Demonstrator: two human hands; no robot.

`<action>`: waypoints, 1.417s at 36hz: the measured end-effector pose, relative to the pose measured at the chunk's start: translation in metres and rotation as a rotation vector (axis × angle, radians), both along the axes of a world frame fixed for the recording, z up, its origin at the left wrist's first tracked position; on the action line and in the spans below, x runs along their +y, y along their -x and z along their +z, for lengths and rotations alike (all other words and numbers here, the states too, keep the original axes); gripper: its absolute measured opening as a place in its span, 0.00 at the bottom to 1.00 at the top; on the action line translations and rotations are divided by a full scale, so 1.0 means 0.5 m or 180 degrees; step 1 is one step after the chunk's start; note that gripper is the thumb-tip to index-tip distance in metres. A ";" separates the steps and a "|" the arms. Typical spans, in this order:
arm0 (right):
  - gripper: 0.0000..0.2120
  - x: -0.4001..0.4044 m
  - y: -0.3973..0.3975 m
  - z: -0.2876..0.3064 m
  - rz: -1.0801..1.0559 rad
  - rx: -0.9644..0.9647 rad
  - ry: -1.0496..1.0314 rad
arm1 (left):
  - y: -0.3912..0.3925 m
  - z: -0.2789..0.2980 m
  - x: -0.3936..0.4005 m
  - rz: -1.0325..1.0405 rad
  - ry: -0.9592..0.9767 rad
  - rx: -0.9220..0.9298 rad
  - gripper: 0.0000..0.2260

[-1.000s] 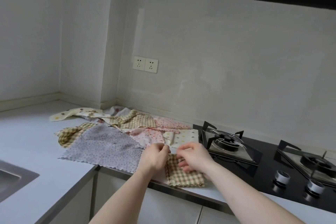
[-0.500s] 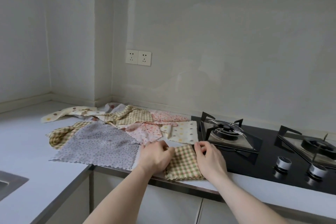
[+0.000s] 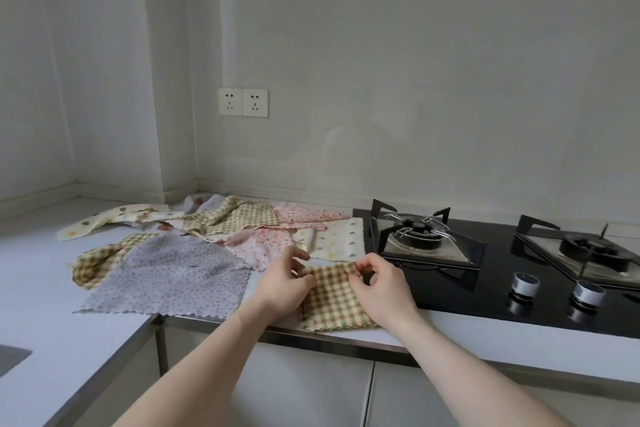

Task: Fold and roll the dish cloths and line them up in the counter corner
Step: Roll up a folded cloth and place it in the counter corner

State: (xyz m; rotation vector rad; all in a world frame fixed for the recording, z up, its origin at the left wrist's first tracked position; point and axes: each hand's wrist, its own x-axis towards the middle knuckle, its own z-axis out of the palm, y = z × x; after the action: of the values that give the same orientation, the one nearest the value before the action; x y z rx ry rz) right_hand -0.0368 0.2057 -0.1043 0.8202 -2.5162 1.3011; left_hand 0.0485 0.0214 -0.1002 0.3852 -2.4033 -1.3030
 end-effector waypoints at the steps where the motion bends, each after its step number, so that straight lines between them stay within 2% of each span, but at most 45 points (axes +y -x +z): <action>1: 0.03 0.000 0.002 -0.001 0.0030 -0.0041 0.0141 | 0.000 0.003 -0.001 0.0028 -0.0086 0.0007 0.15; 3: 0.04 0.001 0.006 -0.004 0.0075 -0.0128 0.0408 | 0.001 0.006 -0.006 0.0060 -0.0116 0.0040 0.14; 8: 0.06 0.003 0.012 -0.007 0.0186 -0.0152 0.0780 | 0.003 0.000 -0.013 0.0108 0.0016 0.0196 0.03; 16: 0.10 0.004 0.024 -0.013 0.0305 -0.0348 0.1050 | -0.005 0.003 -0.012 0.0105 -0.0410 0.0471 0.06; 22: 0.12 0.007 0.029 -0.016 0.0298 -0.0338 0.1171 | 0.001 -0.004 -0.014 0.0021 -0.0334 0.0472 0.07; 27: 0.23 0.006 0.025 -0.016 0.0316 -0.0100 0.0990 | 0.003 -0.008 -0.015 -0.0007 -0.0118 0.0559 0.06; 37: 0.11 0.003 0.003 -0.015 0.0323 0.0563 0.0490 | 0.005 -0.009 -0.012 0.0275 0.0295 0.0367 0.08; 45: 0.07 -0.001 0.004 -0.017 0.0229 0.0466 -0.0050 | 0.003 -0.008 -0.008 0.0581 0.0657 0.0028 0.03; 48: 0.07 -0.002 0.003 -0.016 0.0197 0.0399 -0.0327 | 0.006 -0.007 -0.009 0.0669 0.0674 -0.0086 0.05; 51: 0.10 -0.003 0.006 -0.015 0.0151 0.0292 -0.0320 | 0.009 -0.006 -0.009 0.0736 0.0643 -0.0178 0.07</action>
State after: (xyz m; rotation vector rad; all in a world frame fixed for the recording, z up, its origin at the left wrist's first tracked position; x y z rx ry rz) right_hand -0.0400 0.2044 -0.1119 0.9440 -2.5215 1.1309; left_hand 0.0442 0.0170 -0.1034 0.6261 -2.4219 -0.9524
